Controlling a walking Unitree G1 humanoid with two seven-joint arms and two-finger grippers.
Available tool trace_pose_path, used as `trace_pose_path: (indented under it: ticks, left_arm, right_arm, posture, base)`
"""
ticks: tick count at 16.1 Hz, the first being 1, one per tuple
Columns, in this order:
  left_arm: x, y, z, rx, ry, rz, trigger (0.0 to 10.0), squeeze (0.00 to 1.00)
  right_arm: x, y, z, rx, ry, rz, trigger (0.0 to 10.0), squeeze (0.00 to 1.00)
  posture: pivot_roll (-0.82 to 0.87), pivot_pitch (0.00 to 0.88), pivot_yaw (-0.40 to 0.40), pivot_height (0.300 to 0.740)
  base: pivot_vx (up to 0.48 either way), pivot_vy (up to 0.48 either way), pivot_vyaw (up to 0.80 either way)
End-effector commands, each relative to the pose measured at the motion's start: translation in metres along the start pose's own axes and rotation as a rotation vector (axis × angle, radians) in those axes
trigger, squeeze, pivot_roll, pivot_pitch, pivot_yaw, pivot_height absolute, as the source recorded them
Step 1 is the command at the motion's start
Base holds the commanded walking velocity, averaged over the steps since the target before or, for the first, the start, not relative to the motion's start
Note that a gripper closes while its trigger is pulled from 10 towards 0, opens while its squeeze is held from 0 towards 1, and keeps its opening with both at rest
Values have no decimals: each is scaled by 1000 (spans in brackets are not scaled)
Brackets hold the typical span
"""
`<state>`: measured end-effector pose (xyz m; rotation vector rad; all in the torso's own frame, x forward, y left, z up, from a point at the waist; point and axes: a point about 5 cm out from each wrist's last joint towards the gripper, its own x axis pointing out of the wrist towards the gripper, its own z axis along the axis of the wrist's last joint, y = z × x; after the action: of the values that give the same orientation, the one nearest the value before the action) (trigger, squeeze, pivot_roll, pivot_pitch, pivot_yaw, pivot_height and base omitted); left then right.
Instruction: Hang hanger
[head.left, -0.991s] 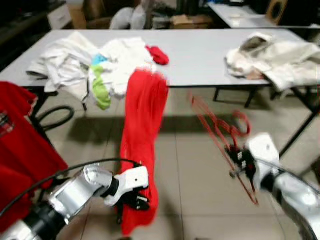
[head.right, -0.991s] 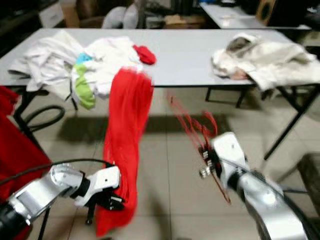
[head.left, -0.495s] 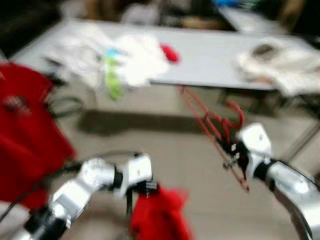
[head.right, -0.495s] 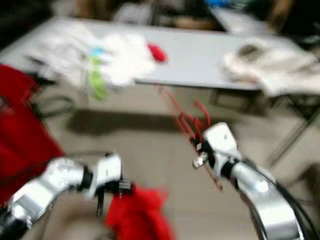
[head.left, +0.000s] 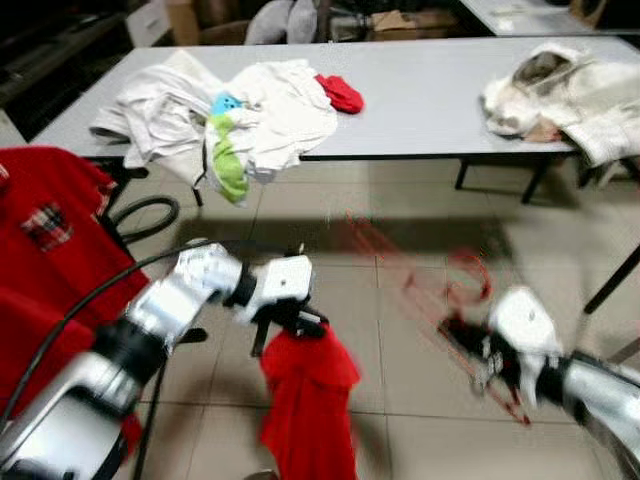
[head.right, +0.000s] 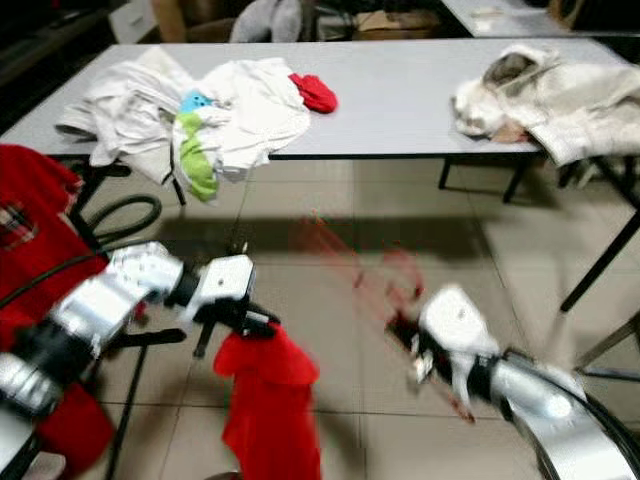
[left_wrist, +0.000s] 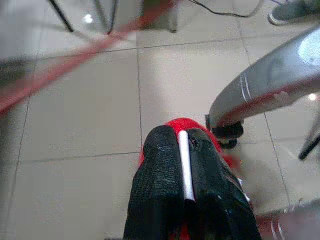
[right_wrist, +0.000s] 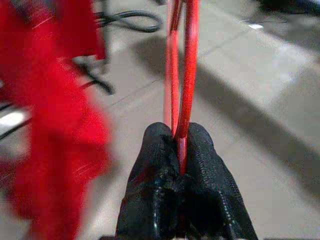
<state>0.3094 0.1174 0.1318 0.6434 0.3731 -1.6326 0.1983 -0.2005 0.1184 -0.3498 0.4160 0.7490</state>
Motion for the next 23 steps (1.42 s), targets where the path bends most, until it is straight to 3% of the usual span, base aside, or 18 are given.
trace_pose_path:
  ticks: [1, 4, 7, 11, 12, 16, 18, 23]
  left_arm:
    - [-1, 3, 7, 50, -7, -42, 0, 0]
    - [-9, 7, 16, 185, 10, -133, 0, 0]
    - [-20, 10, 21, 257, 27, -151, 0, 0]
    - [-26, 10, 19, 276, 35, -148, 0, 0]
    - [-28, 11, 17, 280, 37, -132, 0, 0]
    - [-37, 10, 15, 286, 39, -111, 0, 0]
    - [-40, 10, 16, 297, 36, -108, 0, 0]
    - [-42, 0, 30, 357, -31, -142, 0, 0]
  right_arm:
    - [-3, 9, 6, -32, -17, 80, 10000, 0]
    - [-16, 20, 0, -66, 60, 230, 10000, 0]
    - [-24, 12, 7, -118, 72, 272, 10000, 0]
    - [-32, 14, 11, -158, 106, 353, 10000, 0]
    - [-43, 15, 10, -178, 152, 409, 10000, 0]
    - [-60, 21, 6, -156, 203, 447, 10000, 0]
    - [-62, 24, 5, -148, 215, 457, 10000, 0]
    - [-45, 31, -3, -109, 214, 450, 10000, 0]
  posture:
    - [-181, 0, 133, 740]
    - [-183, 0, 145, 740]
    - [-169, 0, 139, 740]
    - [-146, 0, 130, 740]
    - [-132, 0, 123, 740]
    - [-110, 0, 123, 740]
    - [-98, 0, 122, 740]
    - [-78, 0, 119, 740]
  base:
    - [0, 0, 0]
    - [0, 0, 0]
    - [0, 0, 0]
    - [0, 0, 0]
    - [0, 0, 0]
    - [0, 0, 0]
    - [0, 0, 0]
    - [0, 0, 0]
